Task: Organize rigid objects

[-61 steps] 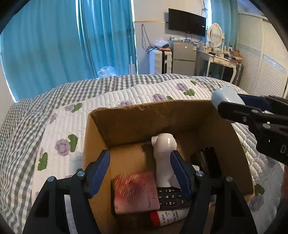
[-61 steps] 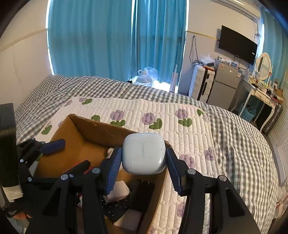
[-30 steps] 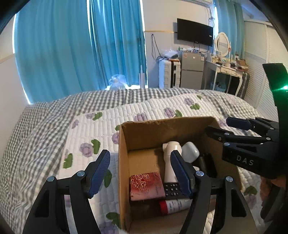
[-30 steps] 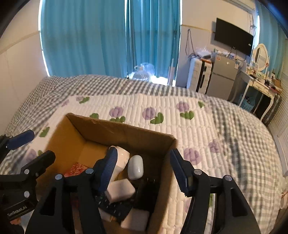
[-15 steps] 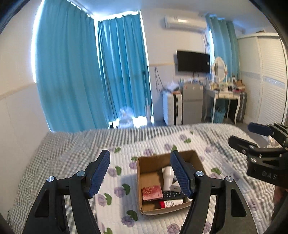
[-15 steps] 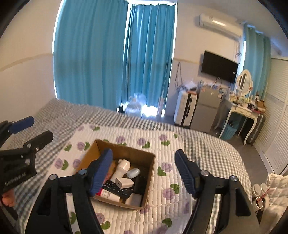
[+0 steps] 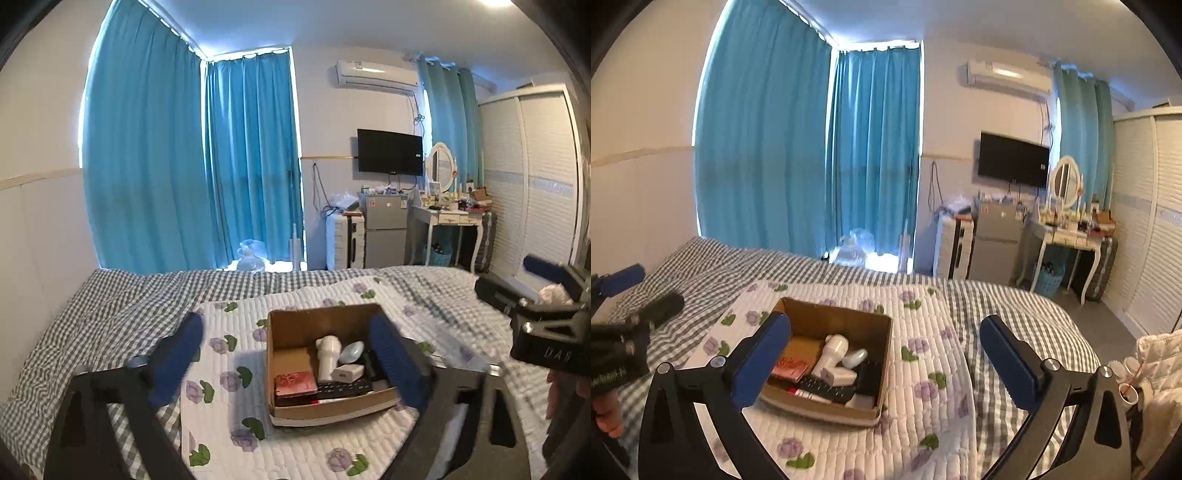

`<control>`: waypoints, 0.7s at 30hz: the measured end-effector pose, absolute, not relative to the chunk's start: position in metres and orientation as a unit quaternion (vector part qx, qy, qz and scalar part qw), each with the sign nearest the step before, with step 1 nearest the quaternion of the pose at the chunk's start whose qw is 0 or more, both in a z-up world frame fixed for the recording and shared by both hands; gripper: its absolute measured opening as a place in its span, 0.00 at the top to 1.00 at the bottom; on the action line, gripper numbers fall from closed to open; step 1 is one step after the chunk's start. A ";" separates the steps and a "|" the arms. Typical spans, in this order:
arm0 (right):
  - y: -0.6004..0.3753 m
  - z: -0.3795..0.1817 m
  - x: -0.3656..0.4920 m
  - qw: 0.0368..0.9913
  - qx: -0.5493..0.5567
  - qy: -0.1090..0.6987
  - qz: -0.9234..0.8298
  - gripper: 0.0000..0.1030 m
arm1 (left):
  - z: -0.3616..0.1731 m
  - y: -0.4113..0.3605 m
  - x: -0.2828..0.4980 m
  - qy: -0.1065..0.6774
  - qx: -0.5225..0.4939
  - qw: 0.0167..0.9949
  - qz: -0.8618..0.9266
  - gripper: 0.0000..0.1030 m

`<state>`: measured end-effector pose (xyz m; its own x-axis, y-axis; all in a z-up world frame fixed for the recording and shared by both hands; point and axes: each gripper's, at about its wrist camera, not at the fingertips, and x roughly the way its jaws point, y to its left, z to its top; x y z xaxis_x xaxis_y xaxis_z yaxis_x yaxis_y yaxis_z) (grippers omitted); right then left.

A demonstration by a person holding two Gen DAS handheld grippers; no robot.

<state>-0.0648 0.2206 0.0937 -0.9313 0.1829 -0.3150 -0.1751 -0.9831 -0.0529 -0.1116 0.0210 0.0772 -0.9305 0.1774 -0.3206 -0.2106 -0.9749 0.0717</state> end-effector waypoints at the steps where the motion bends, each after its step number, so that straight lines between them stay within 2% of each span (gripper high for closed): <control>1: 0.220 0.087 -0.067 0.094 -0.159 -0.015 0.983 0.00 | 0.070 0.022 -0.112 0.056 -0.154 0.092 0.982 0.03; 11: 0.228 0.000 -0.089 0.091 -0.188 0.012 0.978 0.00 | 0.003 0.022 -0.120 0.084 -0.128 0.060 0.986 0.00; 21: 0.228 -0.009 -0.088 0.101 -0.181 0.019 0.978 0.00 | -0.009 0.010 -0.112 0.056 -0.140 0.069 0.986 0.00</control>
<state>-0.0883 0.2279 -0.0093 -0.9145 0.1898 -0.3573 -0.2037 -0.9790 0.0012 -0.1122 0.0104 -0.0090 -0.9512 0.1194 -0.2844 -0.1509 -0.9843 0.0914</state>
